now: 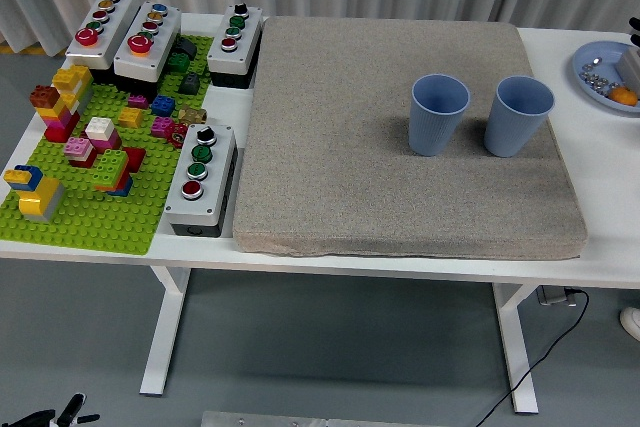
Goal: Pick cup pour cup place
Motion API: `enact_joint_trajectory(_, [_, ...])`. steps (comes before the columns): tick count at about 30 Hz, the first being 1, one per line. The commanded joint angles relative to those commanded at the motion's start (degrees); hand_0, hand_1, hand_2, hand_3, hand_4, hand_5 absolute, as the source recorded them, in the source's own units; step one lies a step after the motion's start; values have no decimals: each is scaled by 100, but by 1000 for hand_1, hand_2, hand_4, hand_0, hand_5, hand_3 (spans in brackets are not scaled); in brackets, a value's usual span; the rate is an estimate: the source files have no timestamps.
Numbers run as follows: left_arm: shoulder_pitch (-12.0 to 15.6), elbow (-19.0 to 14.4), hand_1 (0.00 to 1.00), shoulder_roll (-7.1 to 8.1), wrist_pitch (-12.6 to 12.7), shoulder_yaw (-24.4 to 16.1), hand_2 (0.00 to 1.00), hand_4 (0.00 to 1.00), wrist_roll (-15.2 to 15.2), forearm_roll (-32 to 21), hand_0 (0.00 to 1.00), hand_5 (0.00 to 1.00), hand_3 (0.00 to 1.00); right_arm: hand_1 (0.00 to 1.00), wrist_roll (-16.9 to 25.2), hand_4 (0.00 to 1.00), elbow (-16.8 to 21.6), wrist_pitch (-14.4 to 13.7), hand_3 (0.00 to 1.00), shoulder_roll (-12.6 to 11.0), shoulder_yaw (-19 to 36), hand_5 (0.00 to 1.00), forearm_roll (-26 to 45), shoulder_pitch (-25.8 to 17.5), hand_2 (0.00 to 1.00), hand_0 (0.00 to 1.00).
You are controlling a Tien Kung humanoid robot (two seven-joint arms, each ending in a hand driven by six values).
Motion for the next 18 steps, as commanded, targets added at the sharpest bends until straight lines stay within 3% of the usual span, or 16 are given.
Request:
enact_joint_trajectory(3, [1,0,703,-4,-4,-6,745,504,6,24,708,973,641,897,-86,914,33,221,998,-11,14,360,-142,-81,998,945])
enact_joint_trajectory(4, [1,0,703,-5,-4,-7,745,504,6,28,708,974,641,901,-105,895,36,251,998,-12,17,253,-167,-94,998,931])
enact_joint_trajectory(7, [1,0,703,-14,-6,-14,745,504,4,35,708,974,641,901,-219,895,32,460,998,-41,72,253,-260,-277,998,931])
enact_joint_trajectory(10, [-6,0,703,-19,-9,-13,745,505,3,41,708,976,641,903,-258,902,28,524,998,-67,76,285,-300,-408,998,933])
enact_joint_trajectory(18, [-28,0,702,-43,-21,4,745,505,7,56,708,976,640,904,-248,896,-81,541,998,16,108,260,-373,-796,998,933])
